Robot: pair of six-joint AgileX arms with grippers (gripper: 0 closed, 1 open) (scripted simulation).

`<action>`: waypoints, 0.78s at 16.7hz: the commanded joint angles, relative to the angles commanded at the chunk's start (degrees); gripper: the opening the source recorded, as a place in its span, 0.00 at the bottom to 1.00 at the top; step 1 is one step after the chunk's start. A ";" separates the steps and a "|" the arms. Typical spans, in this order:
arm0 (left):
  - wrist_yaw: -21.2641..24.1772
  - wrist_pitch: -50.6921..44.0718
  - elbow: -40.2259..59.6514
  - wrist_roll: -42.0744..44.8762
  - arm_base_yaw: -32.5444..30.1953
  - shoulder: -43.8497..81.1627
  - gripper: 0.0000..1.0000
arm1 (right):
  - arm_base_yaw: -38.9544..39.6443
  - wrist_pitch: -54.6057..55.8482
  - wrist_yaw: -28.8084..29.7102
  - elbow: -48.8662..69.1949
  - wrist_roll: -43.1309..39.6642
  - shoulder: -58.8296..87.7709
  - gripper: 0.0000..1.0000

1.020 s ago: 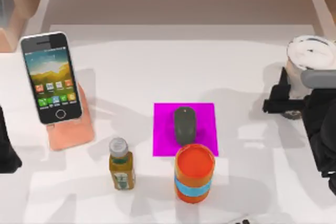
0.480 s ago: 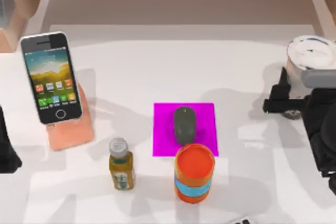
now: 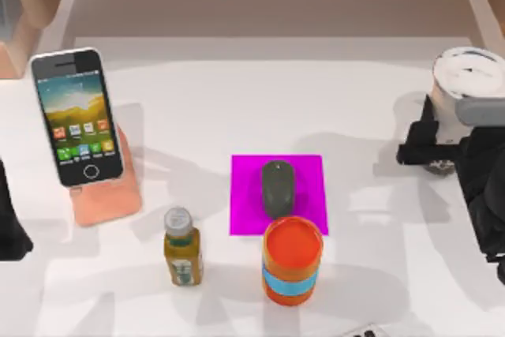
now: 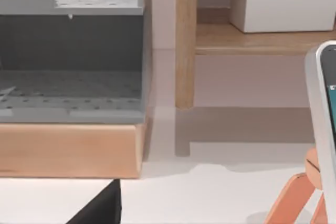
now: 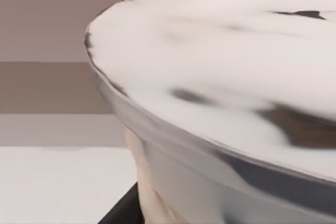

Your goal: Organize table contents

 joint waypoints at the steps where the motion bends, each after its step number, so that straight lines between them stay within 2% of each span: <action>1: 0.00 0.00 0.00 0.00 0.00 0.00 1.00 | 0.00 0.00 0.00 0.00 0.00 0.00 0.00; 7: 0.00 0.00 0.00 0.00 0.00 0.00 1.00 | 0.25 -1.12 1.25 9.96 0.29 -3.82 0.00; 13: 0.00 0.00 0.00 0.00 0.00 0.00 1.00 | 0.77 -13.51 2.14 28.05 0.46 -5.23 0.00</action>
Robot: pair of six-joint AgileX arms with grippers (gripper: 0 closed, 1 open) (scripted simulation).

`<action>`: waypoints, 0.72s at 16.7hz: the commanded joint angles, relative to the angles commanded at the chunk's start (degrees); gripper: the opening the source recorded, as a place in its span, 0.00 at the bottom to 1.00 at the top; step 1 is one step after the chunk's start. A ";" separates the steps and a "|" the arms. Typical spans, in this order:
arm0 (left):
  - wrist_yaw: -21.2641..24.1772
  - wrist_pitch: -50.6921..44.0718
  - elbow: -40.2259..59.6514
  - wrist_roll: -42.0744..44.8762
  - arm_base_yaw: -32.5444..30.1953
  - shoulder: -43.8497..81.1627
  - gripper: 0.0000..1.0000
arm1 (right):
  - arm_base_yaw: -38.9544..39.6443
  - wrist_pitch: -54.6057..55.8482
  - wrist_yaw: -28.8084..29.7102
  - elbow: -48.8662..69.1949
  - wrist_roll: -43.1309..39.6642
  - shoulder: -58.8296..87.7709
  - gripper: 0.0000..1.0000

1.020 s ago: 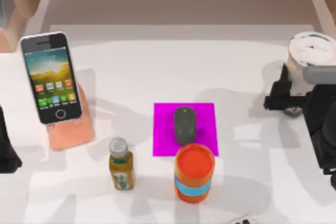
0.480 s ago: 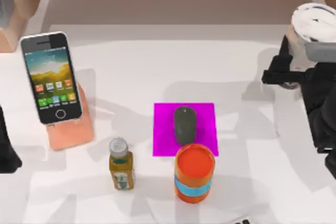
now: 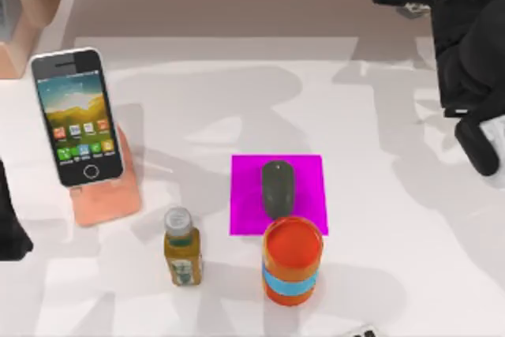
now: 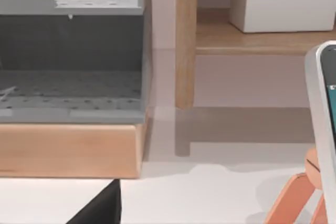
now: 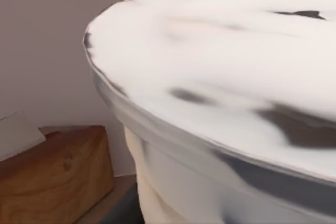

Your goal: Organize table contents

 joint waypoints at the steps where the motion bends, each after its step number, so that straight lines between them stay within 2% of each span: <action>1: 0.00 0.00 0.00 0.00 0.00 0.00 1.00 | -0.03 -3.01 -0.01 3.08 -0.01 0.26 0.00; 12: 0.00 0.00 0.00 0.00 0.00 0.00 1.00 | -2.00 -37.86 -2.69 31.15 -0.68 6.98 0.00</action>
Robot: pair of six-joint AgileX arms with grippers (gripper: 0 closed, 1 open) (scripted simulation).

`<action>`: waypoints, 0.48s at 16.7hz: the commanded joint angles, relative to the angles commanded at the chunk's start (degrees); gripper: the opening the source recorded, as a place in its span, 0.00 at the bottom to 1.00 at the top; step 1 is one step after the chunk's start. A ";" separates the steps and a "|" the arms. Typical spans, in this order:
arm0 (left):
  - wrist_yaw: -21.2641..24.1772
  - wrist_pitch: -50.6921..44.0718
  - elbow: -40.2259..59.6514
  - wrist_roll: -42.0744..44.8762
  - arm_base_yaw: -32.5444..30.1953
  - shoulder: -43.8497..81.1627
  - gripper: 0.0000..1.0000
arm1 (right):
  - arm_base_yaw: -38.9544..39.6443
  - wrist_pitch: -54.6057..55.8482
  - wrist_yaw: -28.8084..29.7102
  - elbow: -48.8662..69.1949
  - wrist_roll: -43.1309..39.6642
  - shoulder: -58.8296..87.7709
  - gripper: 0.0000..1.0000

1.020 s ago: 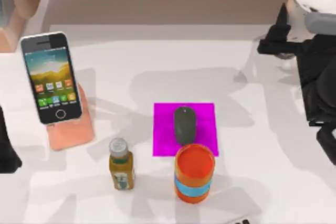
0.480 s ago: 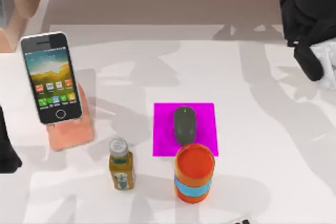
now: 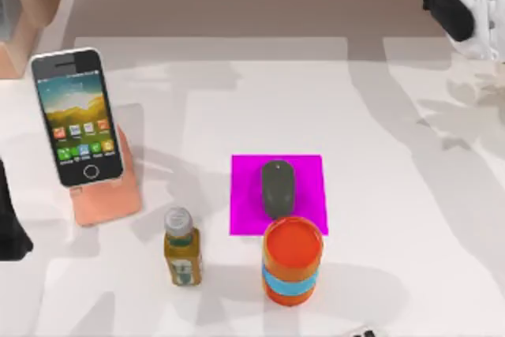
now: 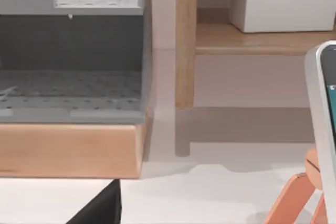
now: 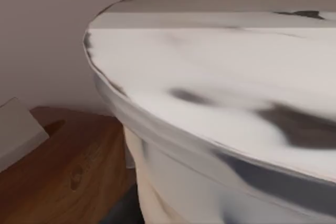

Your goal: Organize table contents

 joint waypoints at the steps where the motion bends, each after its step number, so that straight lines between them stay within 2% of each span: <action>1: 0.00 0.00 0.00 0.00 0.00 0.00 1.00 | -0.18 -2.39 -0.30 1.62 -0.04 0.53 0.00; 5: 0.00 0.00 0.00 0.00 0.00 0.00 1.00 | -0.60 -8.87 -1.24 5.66 -0.08 2.06 0.00; 8: 0.00 0.00 0.00 0.00 0.00 0.00 1.00 | -0.65 -9.80 -1.39 6.23 -0.07 2.29 0.00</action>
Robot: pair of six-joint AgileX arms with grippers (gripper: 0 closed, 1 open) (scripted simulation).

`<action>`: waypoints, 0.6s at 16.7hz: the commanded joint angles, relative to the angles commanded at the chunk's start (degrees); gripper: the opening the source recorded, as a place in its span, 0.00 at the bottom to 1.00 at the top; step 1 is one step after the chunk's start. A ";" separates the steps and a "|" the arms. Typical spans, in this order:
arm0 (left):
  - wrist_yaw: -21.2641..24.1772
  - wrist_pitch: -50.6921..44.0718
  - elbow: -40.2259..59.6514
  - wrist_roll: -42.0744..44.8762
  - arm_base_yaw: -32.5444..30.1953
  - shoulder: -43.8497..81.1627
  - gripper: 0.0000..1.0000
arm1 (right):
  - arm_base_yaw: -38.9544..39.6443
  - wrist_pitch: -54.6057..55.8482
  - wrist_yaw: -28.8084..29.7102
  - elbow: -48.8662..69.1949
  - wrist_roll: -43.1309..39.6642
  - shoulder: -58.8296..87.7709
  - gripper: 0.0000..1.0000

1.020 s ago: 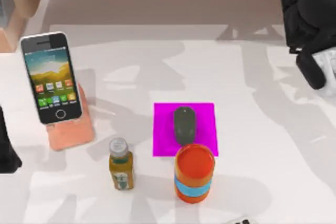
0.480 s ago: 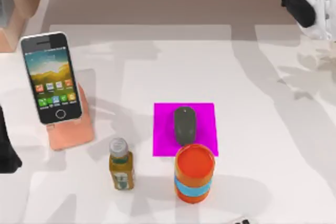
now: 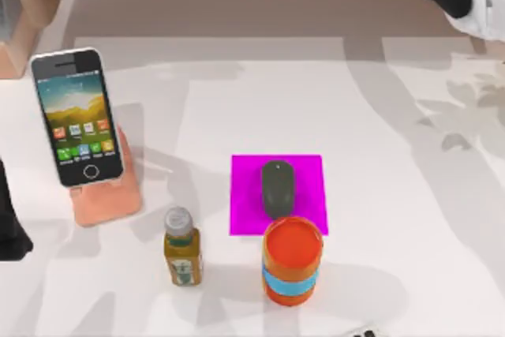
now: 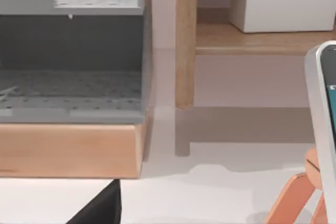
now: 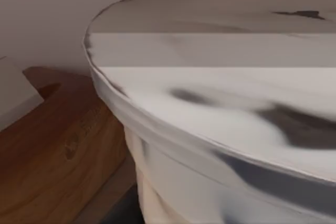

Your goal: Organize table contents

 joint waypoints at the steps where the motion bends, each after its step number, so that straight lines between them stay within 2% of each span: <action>1: 0.00 0.00 0.00 0.00 0.00 0.00 1.00 | 0.00 0.00 0.00 0.00 0.00 0.00 0.00; 10: 0.00 0.00 0.00 0.00 0.00 0.00 1.00 | 0.01 0.02 0.00 0.00 0.01 -0.06 0.00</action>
